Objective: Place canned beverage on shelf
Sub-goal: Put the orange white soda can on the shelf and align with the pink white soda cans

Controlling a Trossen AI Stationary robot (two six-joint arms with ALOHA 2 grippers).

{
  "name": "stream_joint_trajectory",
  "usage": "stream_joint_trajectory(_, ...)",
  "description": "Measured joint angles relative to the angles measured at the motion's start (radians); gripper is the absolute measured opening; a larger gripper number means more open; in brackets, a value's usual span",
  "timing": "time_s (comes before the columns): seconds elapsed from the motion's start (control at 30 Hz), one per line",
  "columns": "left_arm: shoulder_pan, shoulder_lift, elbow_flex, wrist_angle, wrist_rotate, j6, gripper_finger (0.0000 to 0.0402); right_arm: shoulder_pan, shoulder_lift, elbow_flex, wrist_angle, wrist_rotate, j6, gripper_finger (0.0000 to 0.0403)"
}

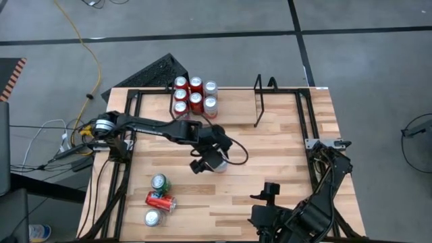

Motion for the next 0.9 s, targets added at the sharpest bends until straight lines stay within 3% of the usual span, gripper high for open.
stream_joint_trajectory(0.63,0.046,0.097,0.003,0.003,0.0,0.07,0.0365,0.003,0.0,0.0,0.001,0.0,0.043,0.0315)
stream_joint_trajectory(0.9,0.048,0.117,0.004,-0.025,0.008,0.097,0.0324,0.003,0.0,0.0,0.003,0.0,0.043,0.0315)
